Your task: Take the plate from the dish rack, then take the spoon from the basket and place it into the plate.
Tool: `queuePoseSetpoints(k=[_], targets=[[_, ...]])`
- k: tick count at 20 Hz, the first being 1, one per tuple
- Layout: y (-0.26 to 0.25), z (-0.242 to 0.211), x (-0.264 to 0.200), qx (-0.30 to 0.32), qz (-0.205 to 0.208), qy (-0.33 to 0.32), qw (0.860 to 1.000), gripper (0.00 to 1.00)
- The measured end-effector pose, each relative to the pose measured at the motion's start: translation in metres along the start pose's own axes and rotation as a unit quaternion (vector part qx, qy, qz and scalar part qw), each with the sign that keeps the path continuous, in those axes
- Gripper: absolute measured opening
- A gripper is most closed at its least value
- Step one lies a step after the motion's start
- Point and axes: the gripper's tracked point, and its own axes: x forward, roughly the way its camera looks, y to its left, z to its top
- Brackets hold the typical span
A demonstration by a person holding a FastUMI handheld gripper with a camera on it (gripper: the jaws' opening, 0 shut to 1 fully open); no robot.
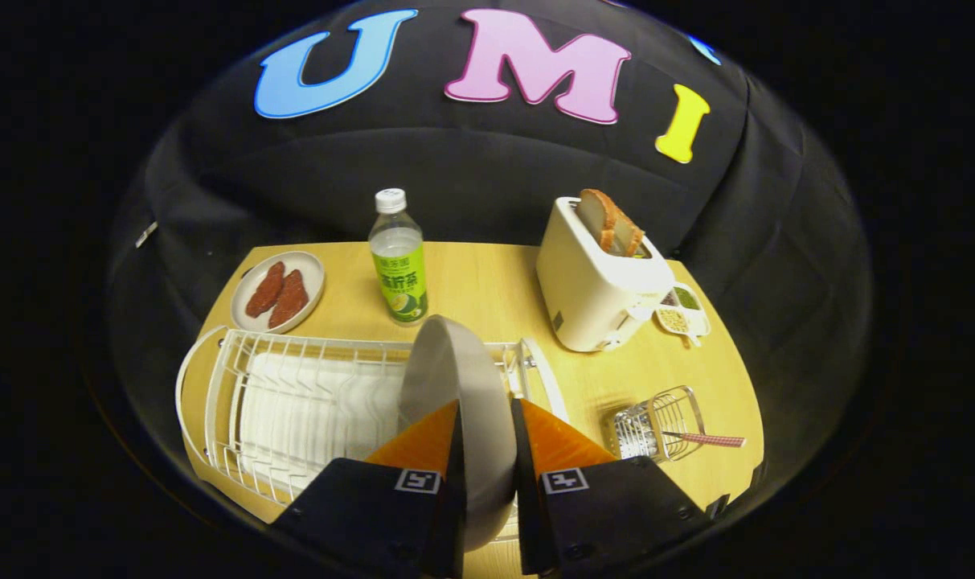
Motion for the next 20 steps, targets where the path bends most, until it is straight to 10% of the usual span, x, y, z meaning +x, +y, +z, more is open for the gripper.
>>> queuePoseSetpoints(k=[10, 20], targets=[[0.008, 0.04, -0.025, -0.104, -0.053, -0.066, 0.991, 0.27], [-0.045, 0.088, -0.088, 0.019, 0.048, -0.117, 0.992, 0.27]])
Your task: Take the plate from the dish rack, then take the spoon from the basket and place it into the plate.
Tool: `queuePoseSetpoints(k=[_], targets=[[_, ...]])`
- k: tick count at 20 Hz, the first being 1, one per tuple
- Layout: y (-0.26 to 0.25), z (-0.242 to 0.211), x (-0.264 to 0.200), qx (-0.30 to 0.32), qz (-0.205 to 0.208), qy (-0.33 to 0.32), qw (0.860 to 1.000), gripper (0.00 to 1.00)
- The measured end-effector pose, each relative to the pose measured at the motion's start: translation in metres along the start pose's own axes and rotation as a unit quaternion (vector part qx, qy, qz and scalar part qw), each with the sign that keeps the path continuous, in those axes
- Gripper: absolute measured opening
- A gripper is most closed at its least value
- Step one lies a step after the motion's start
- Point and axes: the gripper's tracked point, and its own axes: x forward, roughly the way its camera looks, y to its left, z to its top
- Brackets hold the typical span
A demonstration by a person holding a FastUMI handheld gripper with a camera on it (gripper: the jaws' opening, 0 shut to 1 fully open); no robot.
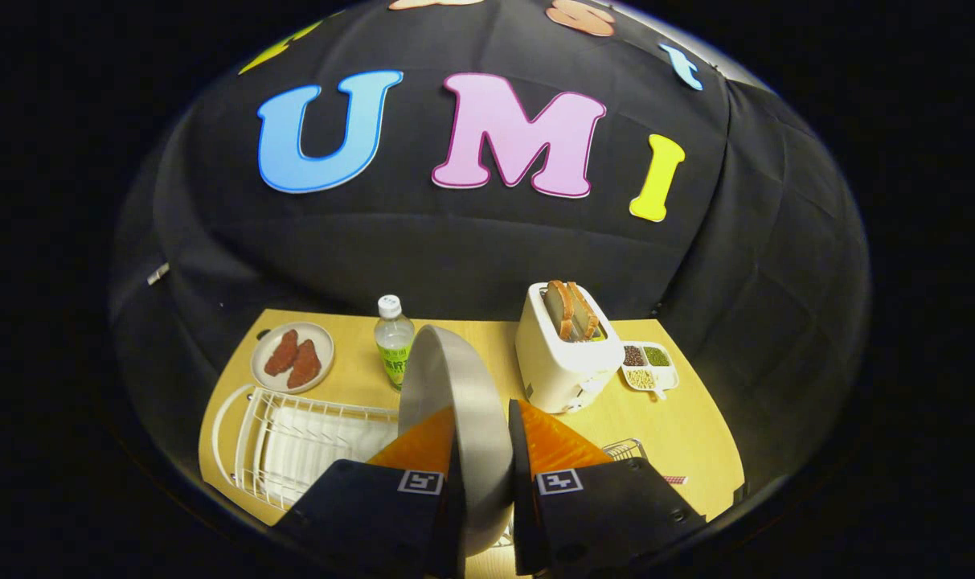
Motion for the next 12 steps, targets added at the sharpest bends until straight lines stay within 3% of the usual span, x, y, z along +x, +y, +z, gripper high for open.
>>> queuePoseSetpoints(k=[6, 12], targets=[[-0.053, 0.002, -0.061, 0.031, 0.089, -0.014, 0.995, 0.27], [-0.102, -0.059, -0.103, 0.082, 0.136, 0.033, 0.987, 0.27]])
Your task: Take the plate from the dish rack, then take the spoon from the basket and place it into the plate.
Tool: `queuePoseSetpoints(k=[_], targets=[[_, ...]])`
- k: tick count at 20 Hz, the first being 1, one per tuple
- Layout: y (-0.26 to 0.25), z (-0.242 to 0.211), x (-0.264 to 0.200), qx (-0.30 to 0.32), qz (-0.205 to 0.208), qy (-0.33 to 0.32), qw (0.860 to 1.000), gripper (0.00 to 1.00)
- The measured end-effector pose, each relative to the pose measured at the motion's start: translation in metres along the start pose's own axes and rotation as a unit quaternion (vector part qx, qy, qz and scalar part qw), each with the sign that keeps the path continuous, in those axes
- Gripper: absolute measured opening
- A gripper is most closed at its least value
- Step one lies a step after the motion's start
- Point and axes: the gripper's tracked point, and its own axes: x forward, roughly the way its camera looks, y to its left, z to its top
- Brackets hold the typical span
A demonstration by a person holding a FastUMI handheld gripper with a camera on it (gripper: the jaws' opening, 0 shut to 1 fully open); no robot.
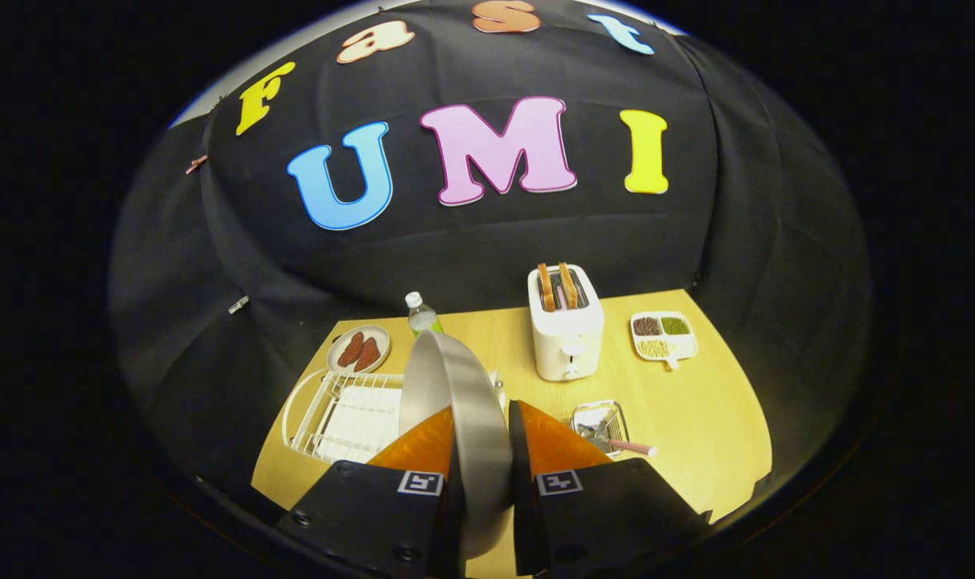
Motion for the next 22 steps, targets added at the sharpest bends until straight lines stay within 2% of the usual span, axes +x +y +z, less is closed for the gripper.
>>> queuePoseSetpoints(k=[4, 8, 11, 17, 19, 22], targets=[[-0.041, -0.072, -0.009, 0.049, 0.012, 0.059, 0.997, 0.27], [-0.068, -0.141, -0.002, 0.089, 0.042, 0.112, 0.989, 0.27], [-0.081, -0.172, 0.008, 0.107, 0.055, 0.131, 0.984, 0.27], [-0.108, -0.228, 0.04, 0.131, 0.047, 0.189, 0.972, 0.28], [-0.117, -0.236, 0.039, 0.133, 0.038, 0.197, 0.971, 0.28], [-0.119, -0.246, 0.046, 0.173, 0.045, 0.201, 0.963, 0.28]])
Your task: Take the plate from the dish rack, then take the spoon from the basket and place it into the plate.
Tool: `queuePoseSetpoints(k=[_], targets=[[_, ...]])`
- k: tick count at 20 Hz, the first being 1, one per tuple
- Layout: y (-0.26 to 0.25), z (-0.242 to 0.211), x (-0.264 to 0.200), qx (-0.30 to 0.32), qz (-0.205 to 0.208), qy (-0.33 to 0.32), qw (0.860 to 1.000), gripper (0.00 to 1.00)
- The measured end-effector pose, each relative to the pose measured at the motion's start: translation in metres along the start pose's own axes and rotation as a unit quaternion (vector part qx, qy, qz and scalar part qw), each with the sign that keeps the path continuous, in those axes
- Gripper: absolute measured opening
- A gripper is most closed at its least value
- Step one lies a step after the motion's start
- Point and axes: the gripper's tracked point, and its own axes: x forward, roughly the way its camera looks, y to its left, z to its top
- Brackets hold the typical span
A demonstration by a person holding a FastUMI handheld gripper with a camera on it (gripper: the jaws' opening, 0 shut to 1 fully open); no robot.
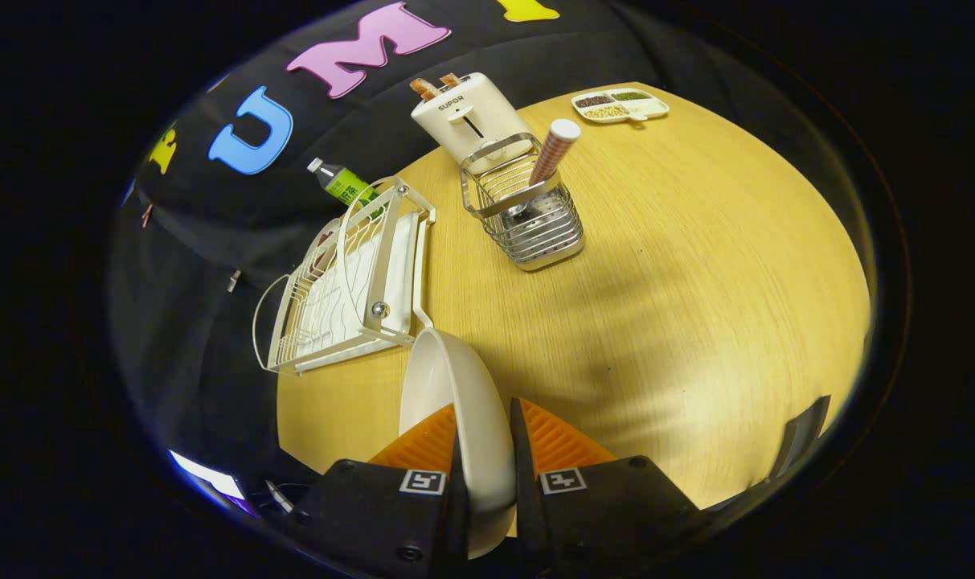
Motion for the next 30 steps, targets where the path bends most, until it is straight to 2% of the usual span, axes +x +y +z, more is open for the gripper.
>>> queuePoseSetpoints(k=[4, 6, 9, 12, 13, 16, 19, 23, 26, 30], targets=[[-0.012, 0.005, 0.008, 0.043, 0.002, -0.003, 0.999, 0.29], [-0.023, 0.002, 0.01, 0.039, -0.02, -0.001, 0.999, 0.3], [-0.031, 0.003, 0.012, 0.037, -0.037, -0.003, 0.999, 0.42], [-0.042, 0.011, 0.01, 0.033, -0.061, -0.011, 0.998, 0.45], [-0.043, 0.015, 0.008, 0.039, -0.06, -0.015, 0.997, 0.54], [-0.049, 0.024, -0.001, 0.035, -0.077, -0.03, 0.996, 0.64], [-0.045, 0.041, -0.017, -0.005, -0.09, -0.051, 0.995, 0.77], [-0.024, 0.073, -0.047, -0.064, -0.09, -0.1, 0.989, 0.84], [-0.003, 0.1, -0.075, -0.133, -0.083, -0.138, 0.978, 0.84], [0.013, 0.142, -0.1, -0.227, -0.087, -0.165, 0.956, 0.84]])
